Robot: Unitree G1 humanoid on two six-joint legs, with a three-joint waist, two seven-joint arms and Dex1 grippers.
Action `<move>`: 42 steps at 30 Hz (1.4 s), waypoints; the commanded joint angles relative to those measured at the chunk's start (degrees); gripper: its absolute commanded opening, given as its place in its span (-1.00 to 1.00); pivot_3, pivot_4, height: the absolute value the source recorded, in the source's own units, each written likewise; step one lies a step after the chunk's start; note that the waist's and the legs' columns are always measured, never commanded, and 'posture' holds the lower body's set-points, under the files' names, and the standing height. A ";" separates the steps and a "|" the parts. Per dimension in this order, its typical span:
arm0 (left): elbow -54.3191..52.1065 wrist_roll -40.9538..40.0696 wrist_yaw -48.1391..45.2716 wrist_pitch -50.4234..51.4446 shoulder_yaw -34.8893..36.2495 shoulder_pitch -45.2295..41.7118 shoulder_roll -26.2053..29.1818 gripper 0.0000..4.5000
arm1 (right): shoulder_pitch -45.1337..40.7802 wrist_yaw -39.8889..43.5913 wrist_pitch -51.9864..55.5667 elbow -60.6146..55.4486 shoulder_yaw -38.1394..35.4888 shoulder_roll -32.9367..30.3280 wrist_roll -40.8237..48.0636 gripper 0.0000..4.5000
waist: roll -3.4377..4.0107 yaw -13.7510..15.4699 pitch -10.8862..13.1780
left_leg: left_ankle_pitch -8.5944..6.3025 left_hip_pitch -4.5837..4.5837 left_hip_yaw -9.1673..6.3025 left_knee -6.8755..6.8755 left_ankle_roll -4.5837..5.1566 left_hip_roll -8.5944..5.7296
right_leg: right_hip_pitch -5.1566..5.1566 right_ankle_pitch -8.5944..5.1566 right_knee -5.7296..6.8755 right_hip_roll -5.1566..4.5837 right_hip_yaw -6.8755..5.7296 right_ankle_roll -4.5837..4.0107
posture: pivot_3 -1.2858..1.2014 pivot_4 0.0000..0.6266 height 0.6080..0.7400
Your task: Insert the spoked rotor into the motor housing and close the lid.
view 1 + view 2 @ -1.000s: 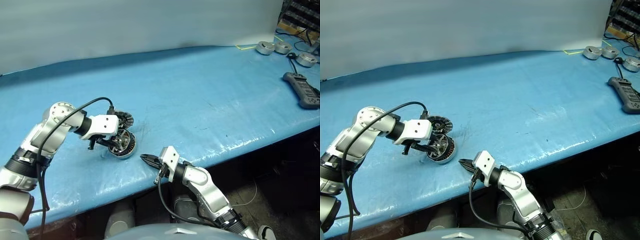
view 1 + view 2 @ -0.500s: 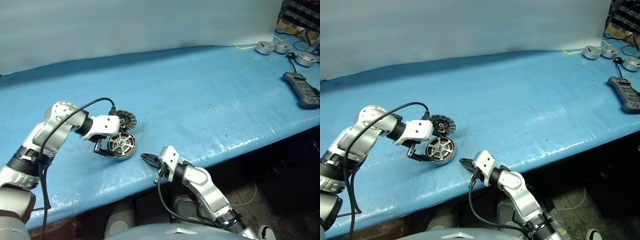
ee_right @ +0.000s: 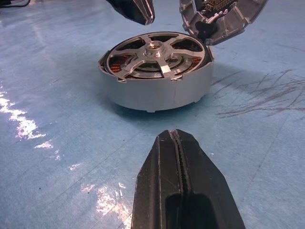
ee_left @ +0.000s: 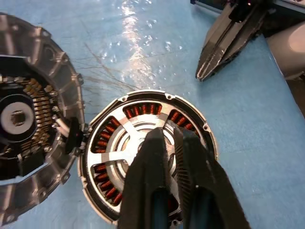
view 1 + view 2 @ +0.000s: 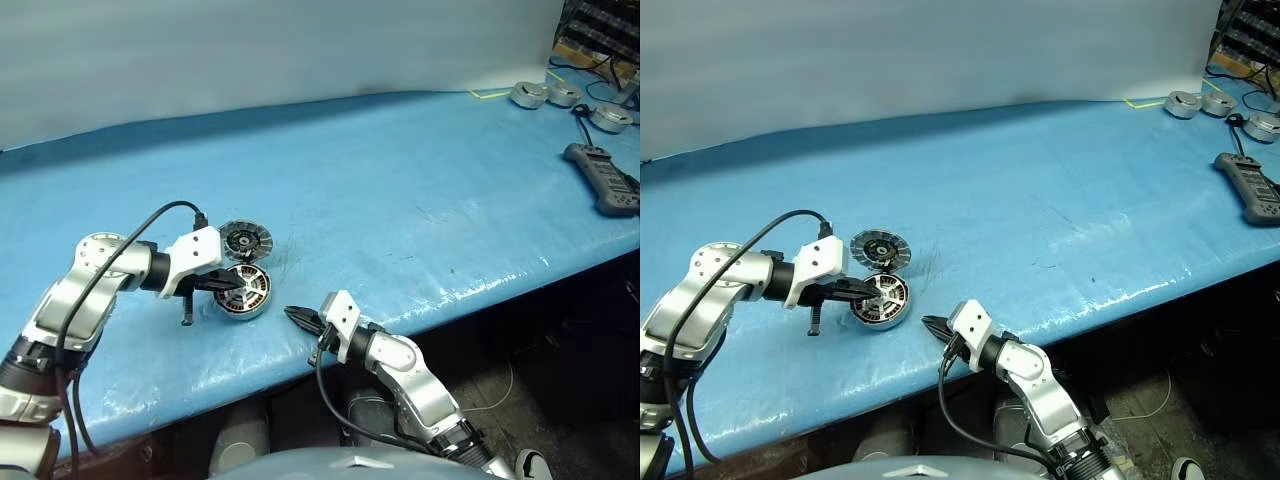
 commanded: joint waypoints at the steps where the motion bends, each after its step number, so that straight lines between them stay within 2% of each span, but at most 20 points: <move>1: -4.16 -2.58 5.00 0.46 5.03 5.11 -1.84 -0.98 | -0.05 -0.62 0.16 -3.72 -0.81 0.83 1.44 -1.00 | 0.00 -0.19 0.00 | 0.00 -0.01 0.01 -0.01 0.00 0.01 | -0.01 0.00 0.00 0.00 0.01 0.00 | 0.03 -0.52 1.00; 4: -4.76 -2.08 11.41 0.54 7.39 9.39 -4.94 -0.98 | 0.00 -0.48 0.29 -3.89 -0.41 0.68 1.09 -1.00 | 0.02 -0.13 0.01 | 0.00 0.02 0.03 -0.03 0.00 0.02 | -0.01 0.00 -0.01 0.00 0.02 0.00 | 0.03 -0.52 1.00; 7: -4.92 -1.26 13.42 0.11 6.59 11.74 -5.54 -0.98 | -0.27 -0.21 0.48 -3.73 -0.17 0.68 1.00 -1.00 | -0.02 0.17 0.01 | 0.00 0.02 0.00 0.00 -0.01 0.03 | -0.01 0.01 0.02 0.01 -0.02 -0.01 | 0.03 -0.52 1.00; 14: -2.53 -0.20 18.10 -1.40 5.38 10.86 -8.20 -0.98 | -0.40 -0.12 1.00 -4.05 -0.22 0.54 0.92 -1.00 | -0.01 0.68 0.01 | 0.00 0.04 0.06 0.00 -0.02 0.03 | 0.00 0.04 0.00 0.01 0.01 -0.04 | 0.03 -0.52 1.00; 18: -1.63 0.11 18.93 -1.36 5.00 9.93 -8.25 -0.98 | 0.28 -0.41 1.20 -4.51 -0.34 0.40 0.92 -1.00 | -0.02 0.76 0.00 | 0.00 0.04 0.06 0.00 -0.02 0.03 | 0.00 0.04 -0.01 0.01 0.01 -0.04 | 0.03 -0.52 1.00; 24: -1.02 2.65 17.07 -0.38 0.72 9.63 -6.13 -0.98 | 0.45 -0.53 1.19 -4.58 -0.27 0.48 0.83 -1.00 | -0.02 0.81 0.00 | 0.00 0.04 0.08 0.00 -0.02 0.03 | 0.00 0.04 -0.02 0.01 0.02 -0.05 | 0.03 -0.52 1.00; 30: -1.59 1.71 17.37 -0.78 -0.13 9.19 -7.36 -0.98 | -0.02 -0.54 1.25 -4.24 -0.37 0.51 0.69 -1.00 | 0.01 0.82 0.01 | 0.00 0.05 0.11 -0.02 -0.02 0.03 | 0.00 0.04 -0.04 0.01 0.04 -0.05 | 0.03 -0.52 1.00; 37: -3.28 0.07 18.38 -4.32 2.91 10.64 -8.98 -0.98 | 0.07 -0.66 1.41 -4.41 -0.43 0.44 0.61 -1.00 | 0.00 0.91 0.00 | -0.01 0.04 0.12 -0.01 -0.03 0.02 | -0.01 0.04 -0.06 0.00 0.04 -0.05 | 0.03 -0.52 1.00; 42: -6.21 -6.03 21.51 -7.41 8.98 14.20 -14.81 -0.98 | -0.47 -2.10 4.76 -7.35 -2.21 0.51 1.74 -1.00 | 0.01 0.87 0.01 | -0.01 0.02 0.12 -0.02 -0.03 0.03 | -0.02 0.04 -0.06 -0.01 0.04 -0.05 | 0.03 -0.52 1.00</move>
